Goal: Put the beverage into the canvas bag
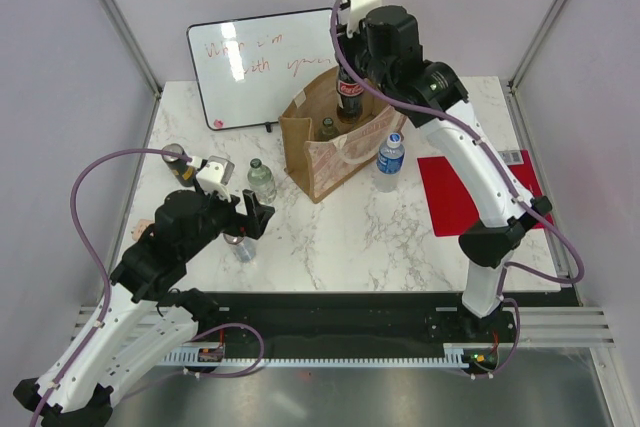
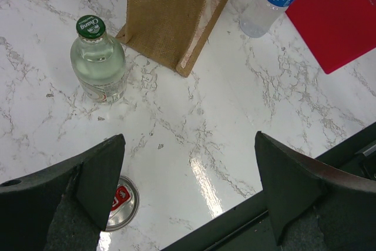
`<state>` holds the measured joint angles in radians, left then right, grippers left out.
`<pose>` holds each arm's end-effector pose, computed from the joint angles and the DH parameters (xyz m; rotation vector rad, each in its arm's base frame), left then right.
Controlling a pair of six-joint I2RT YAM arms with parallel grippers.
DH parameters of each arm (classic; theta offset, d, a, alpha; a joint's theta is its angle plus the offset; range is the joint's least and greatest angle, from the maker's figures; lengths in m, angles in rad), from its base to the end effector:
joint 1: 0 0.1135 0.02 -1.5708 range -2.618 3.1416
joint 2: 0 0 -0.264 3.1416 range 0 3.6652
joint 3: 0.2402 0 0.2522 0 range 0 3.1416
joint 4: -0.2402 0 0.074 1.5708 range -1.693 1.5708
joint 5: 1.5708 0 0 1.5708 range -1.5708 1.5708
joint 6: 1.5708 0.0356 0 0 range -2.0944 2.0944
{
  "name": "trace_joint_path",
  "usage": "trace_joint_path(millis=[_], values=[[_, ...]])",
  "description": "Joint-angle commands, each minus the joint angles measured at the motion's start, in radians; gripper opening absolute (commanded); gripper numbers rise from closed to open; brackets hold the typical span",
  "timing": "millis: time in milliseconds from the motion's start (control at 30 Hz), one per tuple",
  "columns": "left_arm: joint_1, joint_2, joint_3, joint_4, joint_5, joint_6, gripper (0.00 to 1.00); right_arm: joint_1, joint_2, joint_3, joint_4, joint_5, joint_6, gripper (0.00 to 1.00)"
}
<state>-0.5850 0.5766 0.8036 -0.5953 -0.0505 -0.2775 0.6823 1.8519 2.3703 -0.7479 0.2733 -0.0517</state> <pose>0.1061 -0.0681 0.3316 0.2686 1.9563 -0.5208 0.3023 0.2332 0.5160 -0.4589 1.7367 0.2058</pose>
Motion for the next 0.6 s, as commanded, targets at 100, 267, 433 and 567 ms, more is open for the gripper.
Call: trace_joint_path(millis=[100, 267, 433, 567], values=[[-0.003, 0.006, -0.004, 0.04, -0.003, 0.037, 0.98, -0.032, -0.04, -0.014, 0.354, -0.037, -0.043, 0.0], [-0.003, 0.006, -0.004, 0.038, -0.002, 0.037, 0.98, -0.058, -0.054, -0.167, 0.459, -0.045, -0.043, 0.0], [-0.003, 0.008, -0.006, 0.04, 0.008, 0.035, 0.98, -0.095, -0.036, -0.195, 0.478, -0.062, -0.031, 0.0], [-0.003, 0.005, -0.004, 0.042, 0.009, 0.035, 0.98, -0.11, -0.033, -0.23, 0.522, -0.077, -0.03, 0.0]])
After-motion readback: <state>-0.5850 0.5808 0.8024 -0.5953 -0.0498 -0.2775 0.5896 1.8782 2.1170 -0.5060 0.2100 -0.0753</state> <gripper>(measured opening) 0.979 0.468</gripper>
